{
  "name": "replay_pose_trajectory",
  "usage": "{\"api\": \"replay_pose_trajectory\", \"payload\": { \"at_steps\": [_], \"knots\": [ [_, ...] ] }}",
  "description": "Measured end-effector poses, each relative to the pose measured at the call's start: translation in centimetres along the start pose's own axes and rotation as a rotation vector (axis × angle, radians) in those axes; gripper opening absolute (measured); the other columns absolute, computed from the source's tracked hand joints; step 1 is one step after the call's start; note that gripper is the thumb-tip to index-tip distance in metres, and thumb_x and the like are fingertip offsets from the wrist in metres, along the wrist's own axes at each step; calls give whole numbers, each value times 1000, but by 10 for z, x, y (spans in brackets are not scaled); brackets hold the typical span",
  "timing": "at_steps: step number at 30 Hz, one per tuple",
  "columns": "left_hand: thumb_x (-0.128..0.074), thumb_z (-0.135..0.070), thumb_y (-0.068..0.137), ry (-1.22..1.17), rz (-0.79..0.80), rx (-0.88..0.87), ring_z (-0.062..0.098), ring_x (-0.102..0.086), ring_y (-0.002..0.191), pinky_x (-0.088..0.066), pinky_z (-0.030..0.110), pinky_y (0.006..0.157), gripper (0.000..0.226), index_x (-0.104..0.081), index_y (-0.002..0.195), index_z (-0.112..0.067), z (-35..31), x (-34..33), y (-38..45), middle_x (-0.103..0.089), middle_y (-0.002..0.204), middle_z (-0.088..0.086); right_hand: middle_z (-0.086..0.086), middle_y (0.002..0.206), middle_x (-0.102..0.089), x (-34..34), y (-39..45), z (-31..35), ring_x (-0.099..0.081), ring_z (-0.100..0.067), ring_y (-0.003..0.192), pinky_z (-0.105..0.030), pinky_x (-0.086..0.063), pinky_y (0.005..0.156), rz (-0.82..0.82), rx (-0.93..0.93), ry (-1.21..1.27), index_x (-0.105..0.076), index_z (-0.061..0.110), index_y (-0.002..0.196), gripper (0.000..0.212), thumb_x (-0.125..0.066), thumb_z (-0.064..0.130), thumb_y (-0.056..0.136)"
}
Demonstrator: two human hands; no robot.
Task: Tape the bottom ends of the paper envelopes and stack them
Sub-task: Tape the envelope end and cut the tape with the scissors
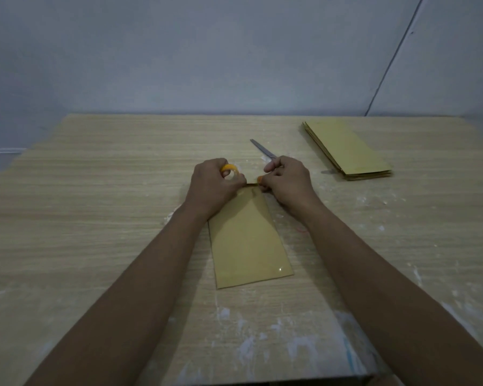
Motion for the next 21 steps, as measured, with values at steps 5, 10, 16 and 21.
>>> {"api": "replay_pose_trajectory", "payload": {
  "at_steps": [5, 10, 16, 21],
  "knots": [
    [-73, -27, 70, 44, 50, -15, 11, -32, 50, -27, 32, 52, 40, -36, 56, -18, 0, -5, -1, -38, 53, -1, -11, 69, -61, -1, -1, 1, -60, -14, 55, -20, -53, 54, 0, 11, -45, -59, 1, 91, 20, -72, -7, 77],
    [-63, -36, 64, 64, 65, -17, 14, -34, 51, -27, 33, 52, 33, -39, 56, -16, -1, -7, -1, -39, 54, 1, -13, 72, -62, 0, -4, 6, -59, -13, 57, -13, -46, 47, -4, 39, -99, -60, 1, 92, 19, -70, -6, 78],
    [-70, -27, 68, 112, 89, -24, 14, -36, 52, -28, 32, 52, 34, -41, 56, -15, 1, -11, 0, -39, 55, -1, 2, 64, -56, -6, -4, 16, -51, -2, 58, -8, -38, 54, -23, 165, -271, -56, 12, 83, 20, -66, -3, 76],
    [-70, -30, 66, 157, 121, -16, 16, -36, 54, -26, 32, 51, 36, -38, 54, -16, -2, -14, -1, -38, 54, -1, 4, 69, -57, -13, -8, 21, -58, -14, 70, -36, -50, 68, 4, 215, -392, -55, 14, 90, 21, -64, 1, 77]
  ]
}}
Point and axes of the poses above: each hand's wrist, its own y-axis towards the middle knuckle, its own x-axis out of the back of the hand, z = x × y, the point moved 10 cm from there along y, towards the middle knuckle
